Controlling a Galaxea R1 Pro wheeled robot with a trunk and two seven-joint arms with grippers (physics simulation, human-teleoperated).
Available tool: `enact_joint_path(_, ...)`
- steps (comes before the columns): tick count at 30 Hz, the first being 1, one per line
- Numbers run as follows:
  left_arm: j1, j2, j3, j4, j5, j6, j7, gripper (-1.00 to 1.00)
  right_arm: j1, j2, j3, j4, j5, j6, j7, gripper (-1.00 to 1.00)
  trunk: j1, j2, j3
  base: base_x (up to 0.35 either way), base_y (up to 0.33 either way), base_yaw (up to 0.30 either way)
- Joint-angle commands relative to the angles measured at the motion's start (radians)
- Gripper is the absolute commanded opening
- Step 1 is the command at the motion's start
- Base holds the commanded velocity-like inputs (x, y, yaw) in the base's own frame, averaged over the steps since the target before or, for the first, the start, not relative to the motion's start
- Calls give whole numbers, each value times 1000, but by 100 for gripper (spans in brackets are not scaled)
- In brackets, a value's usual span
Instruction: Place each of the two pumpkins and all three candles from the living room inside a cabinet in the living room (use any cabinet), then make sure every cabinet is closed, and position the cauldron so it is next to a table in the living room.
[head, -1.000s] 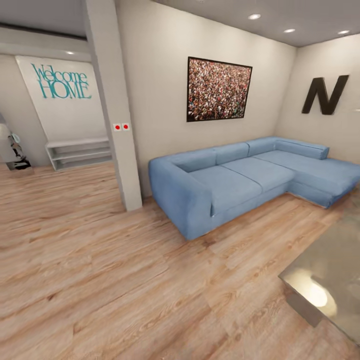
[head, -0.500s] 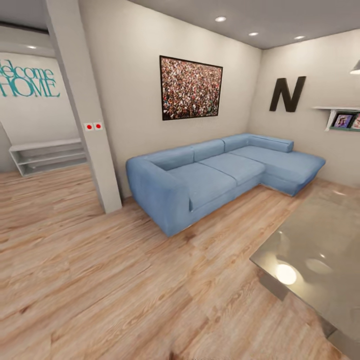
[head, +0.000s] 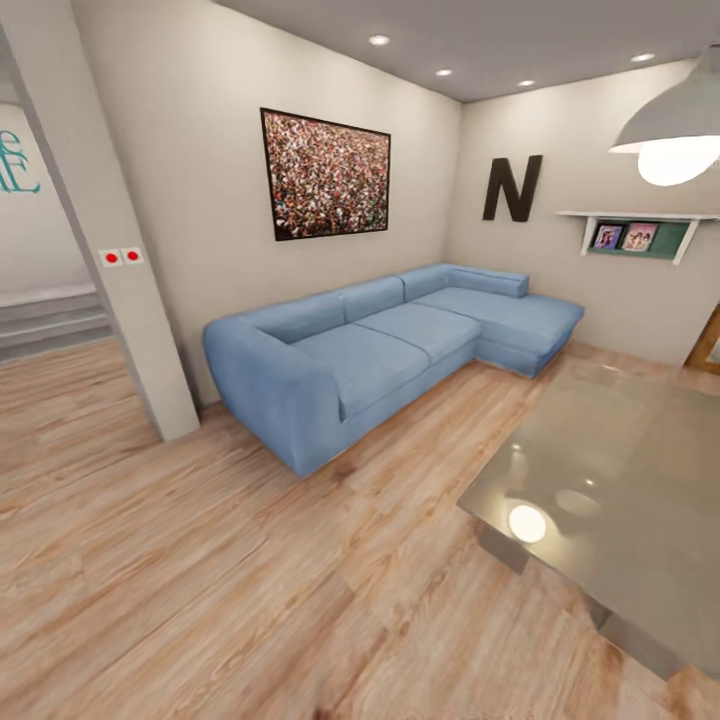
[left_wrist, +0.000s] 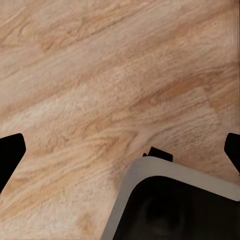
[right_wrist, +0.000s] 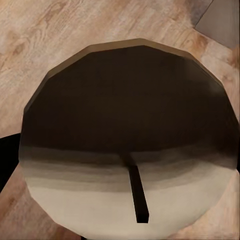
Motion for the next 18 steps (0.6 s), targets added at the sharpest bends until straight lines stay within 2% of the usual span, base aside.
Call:
enact_joint_path(1, -1, 1, -9, -4, 2, -3, 10, 100, -1, 0, 8, 1, -6, -3, -4, -100, 0, -1, -1, 0, 0, -298)
enact_joint_path(18, -1, 1, -9, -5, 2, -4, 10, 100, -1, 0, 7, 1, -6, -3, -4, -100, -4, 6, 2, 0, 0, -298)
